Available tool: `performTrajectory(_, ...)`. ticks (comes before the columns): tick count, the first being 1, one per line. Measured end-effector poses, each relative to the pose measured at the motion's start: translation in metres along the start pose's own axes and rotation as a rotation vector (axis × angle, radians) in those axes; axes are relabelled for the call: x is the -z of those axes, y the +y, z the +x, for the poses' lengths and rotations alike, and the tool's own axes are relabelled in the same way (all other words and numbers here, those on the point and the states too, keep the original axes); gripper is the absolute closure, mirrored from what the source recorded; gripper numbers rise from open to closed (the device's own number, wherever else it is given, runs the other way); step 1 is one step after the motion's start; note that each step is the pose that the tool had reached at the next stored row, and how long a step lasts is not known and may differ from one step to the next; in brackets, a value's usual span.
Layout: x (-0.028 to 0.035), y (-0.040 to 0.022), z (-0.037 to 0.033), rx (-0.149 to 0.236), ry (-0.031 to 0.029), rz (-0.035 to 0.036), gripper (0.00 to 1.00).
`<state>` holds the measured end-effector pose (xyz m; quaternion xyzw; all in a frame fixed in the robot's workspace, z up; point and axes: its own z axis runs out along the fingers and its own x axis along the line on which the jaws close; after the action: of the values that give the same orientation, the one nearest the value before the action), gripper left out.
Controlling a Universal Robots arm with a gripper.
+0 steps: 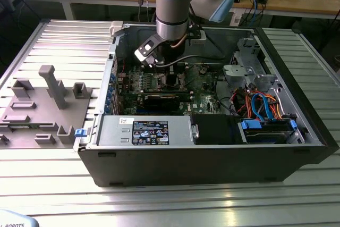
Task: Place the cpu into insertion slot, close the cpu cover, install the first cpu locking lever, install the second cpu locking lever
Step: 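Place the cpu into insertion slot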
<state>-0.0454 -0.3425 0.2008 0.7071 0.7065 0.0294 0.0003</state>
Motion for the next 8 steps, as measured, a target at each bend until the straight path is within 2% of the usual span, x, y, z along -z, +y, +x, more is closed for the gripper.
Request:
performTrajectory(5, -0.0014, -0.0003, 0.0001, -0.032, -0.0014, -0.0013, 0.46)
performTrajectory(6, -0.0024, -0.0005, 0.0000, -0.007, -0.0011, -0.0002, 0.46)
performTrajectory(8, -0.0052, -0.0005, -0.0001, -0.007, -0.0012, -0.0002, 0.46)
